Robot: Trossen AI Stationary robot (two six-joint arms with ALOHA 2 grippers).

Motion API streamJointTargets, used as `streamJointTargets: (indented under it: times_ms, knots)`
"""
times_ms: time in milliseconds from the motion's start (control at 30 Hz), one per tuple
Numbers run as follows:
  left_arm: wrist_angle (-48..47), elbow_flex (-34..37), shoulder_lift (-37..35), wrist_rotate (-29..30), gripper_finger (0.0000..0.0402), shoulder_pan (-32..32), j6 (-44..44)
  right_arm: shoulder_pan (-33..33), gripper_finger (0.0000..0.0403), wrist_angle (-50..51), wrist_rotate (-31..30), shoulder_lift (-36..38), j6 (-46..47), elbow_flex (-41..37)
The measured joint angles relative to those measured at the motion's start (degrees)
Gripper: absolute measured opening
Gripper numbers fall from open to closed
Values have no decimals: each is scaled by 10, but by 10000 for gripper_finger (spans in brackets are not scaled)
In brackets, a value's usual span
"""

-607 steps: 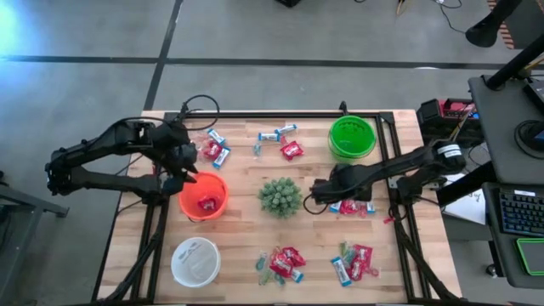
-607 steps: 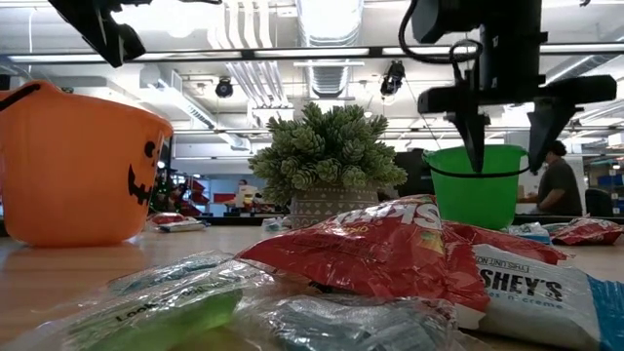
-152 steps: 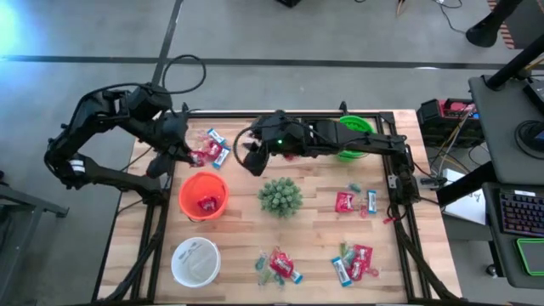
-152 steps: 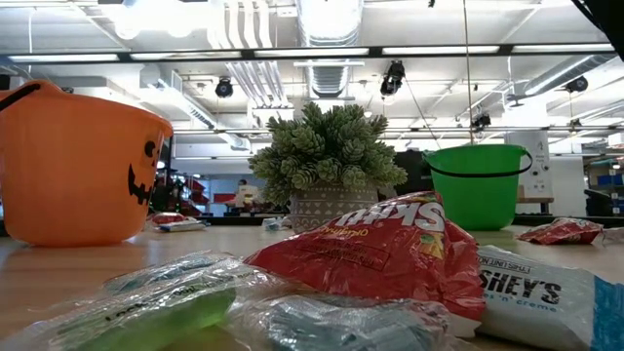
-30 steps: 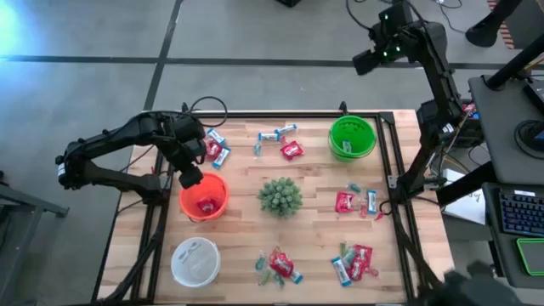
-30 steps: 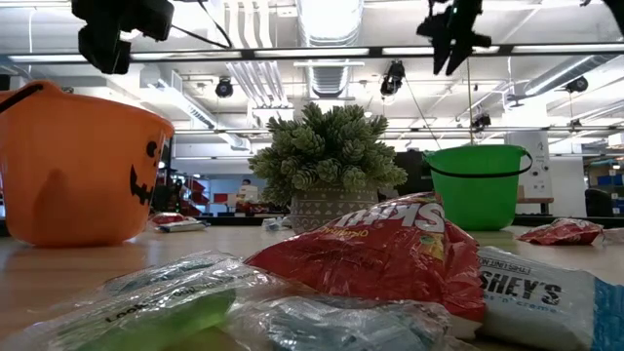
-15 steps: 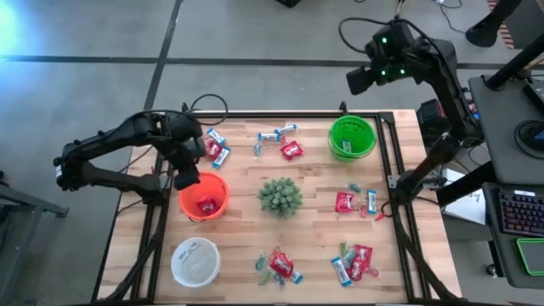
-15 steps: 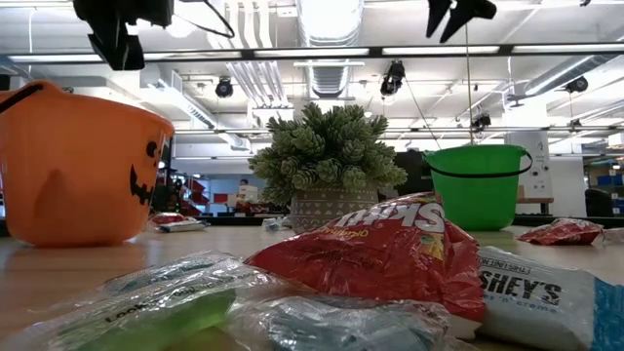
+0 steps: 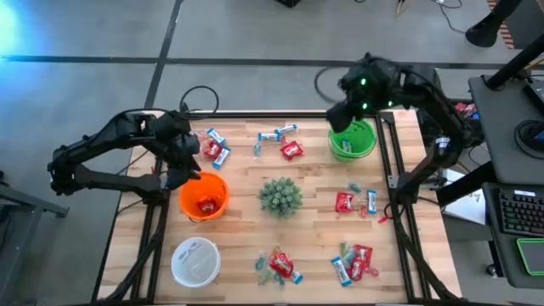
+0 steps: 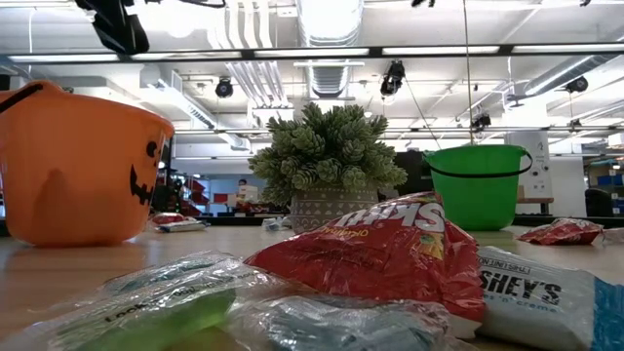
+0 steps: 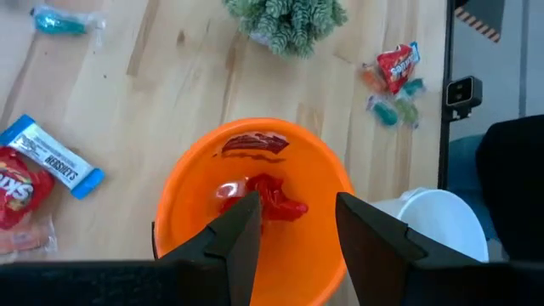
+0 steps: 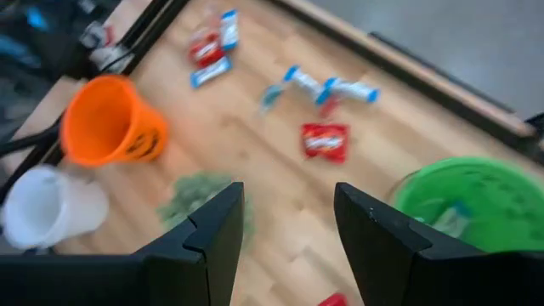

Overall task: Sort candy
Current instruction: Put the orange gummy into the white bucket

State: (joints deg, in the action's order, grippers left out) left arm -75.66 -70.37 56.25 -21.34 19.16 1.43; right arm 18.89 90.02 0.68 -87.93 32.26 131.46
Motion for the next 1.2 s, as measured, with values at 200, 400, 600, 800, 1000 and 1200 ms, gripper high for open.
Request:
streamJointTargets:
  times_ms: [200,400,600,800,1000,1200]
  knots:
    - [0,0,-1,0,136,0,-16,-103,176,0,-12,-21,65,0]
    - [-1,0,-1,7,136,0,-33,-188,176,-10,-22,-61,116,0]
    - [-2,0,-1,44,136,0,-35,-251,176,-53,-22,-121,128,0]
    - [-2,0,-2,44,139,0,-40,-285,176,-146,-28,-177,116,0]
    - [-3,0,-8,30,149,0,-39,-298,176,-210,-17,-203,114,1]
    - [-5,0,-16,-7,150,0,-41,-294,176,-243,26,-206,114,0]
